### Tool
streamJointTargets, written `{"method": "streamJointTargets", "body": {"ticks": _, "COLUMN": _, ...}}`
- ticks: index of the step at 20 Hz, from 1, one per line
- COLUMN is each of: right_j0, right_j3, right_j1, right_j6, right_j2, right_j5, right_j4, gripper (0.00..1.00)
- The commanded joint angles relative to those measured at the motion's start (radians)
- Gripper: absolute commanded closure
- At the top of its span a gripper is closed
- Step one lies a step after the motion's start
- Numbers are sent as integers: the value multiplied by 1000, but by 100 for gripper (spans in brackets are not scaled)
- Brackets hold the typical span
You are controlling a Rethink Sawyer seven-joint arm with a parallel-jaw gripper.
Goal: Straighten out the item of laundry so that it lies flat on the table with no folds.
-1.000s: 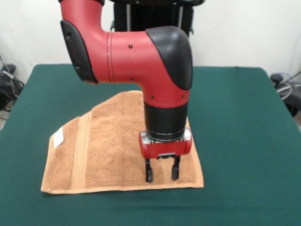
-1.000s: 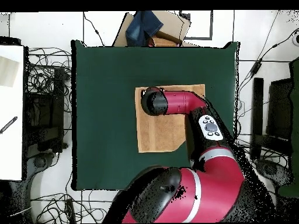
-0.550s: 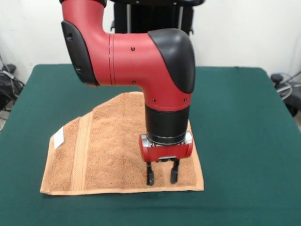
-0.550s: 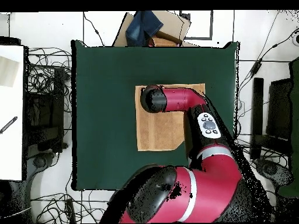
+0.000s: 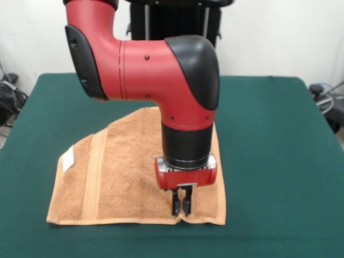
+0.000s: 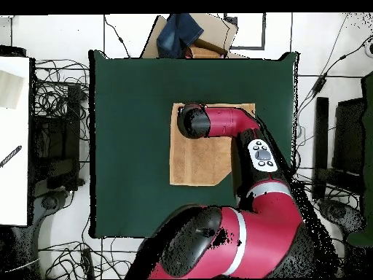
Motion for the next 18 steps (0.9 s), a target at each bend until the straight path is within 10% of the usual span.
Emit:
{"method": "streamJointTargets", "body": {"ticks": 1, "right_j0": 12, "right_j3": -38, "right_j1": 64, "right_j6": 24, "right_j2": 10, "right_j5": -42, "right_j4": -56, "gripper": 100}}
{"method": "streamJointTargets", "body": {"ticks": 18, "right_j0": 232, "right_j3": 136, "right_j1": -24, "right_j6": 386, "right_j2": -67, "right_j5": -250, "right_j4": 156, "gripper": 100}}
